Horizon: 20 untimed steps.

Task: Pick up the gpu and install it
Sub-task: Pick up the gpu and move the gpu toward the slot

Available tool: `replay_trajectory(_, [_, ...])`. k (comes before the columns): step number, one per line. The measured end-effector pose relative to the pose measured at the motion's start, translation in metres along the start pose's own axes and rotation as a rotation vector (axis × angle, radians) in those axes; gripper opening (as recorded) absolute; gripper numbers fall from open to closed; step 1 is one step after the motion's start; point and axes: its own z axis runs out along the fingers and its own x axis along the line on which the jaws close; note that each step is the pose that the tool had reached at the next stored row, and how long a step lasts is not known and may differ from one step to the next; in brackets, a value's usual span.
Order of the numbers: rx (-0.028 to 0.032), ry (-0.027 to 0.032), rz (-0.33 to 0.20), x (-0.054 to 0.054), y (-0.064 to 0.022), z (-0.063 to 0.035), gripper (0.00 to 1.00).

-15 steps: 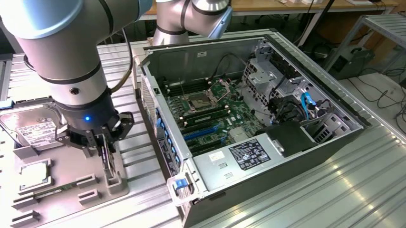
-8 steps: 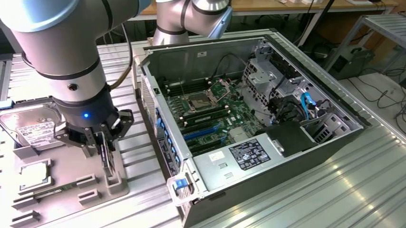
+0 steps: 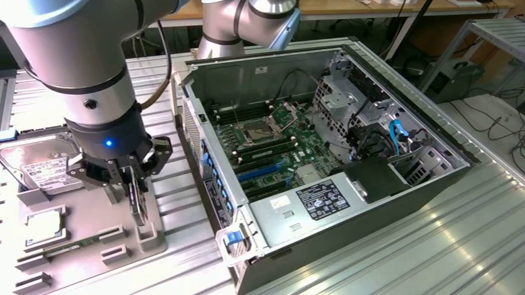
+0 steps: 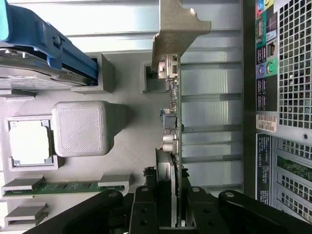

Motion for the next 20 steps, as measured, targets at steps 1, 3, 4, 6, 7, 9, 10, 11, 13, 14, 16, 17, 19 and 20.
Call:
replay_trajectory(1, [0.0,0.0,0.0,0.0,0.0,-0.0007,0.28])
replay_trajectory(3, [0.0,0.0,0.0,0.0,0.0,-0.0024,0.28])
replay_trajectory(4, [-0.0001,-0.0001,0.0,0.0,0.0,-0.0036,0.28])
replay_trajectory(6, [0.0,0.0,0.0,0.0,0.0,-0.0072,0.28])
replay_trajectory(7, [0.0,0.0,0.0,0.0,-0.0001,-0.0091,0.28])
replay_trajectory(9, [0.0001,0.0001,0.0,0.0,-0.0001,-0.0119,0.28])
replay_trajectory(10, [0.0,0.0,0.0,0.0,-0.0001,-0.0129,0.28])
replay_trajectory(11, [0.0,0.0,0.0,0.0,-0.0001,-0.0143,0.28])
replay_trajectory(13, [0.0,0.0,0.0,-0.001,-0.0001,-0.0159,0.28])
replay_trajectory(14, [0.0,0.0,0.0,-0.001,-0.0001,-0.0174,0.28])
replay_trajectory(16, [0.0,0.0001,0.0,-0.001,-0.0001,-0.0215,0.28])
replay_trajectory(17, [0.0,0.0,0.0,-0.001,-0.0001,-0.0228,0.28])
replay_trajectory(19, [0.0,0.0,0.0,-0.001,-0.0001,-0.0245,0.28])
replay_trajectory(20, [0.0,0.0,0.0,-0.001,-0.0001,-0.0252,0.28])
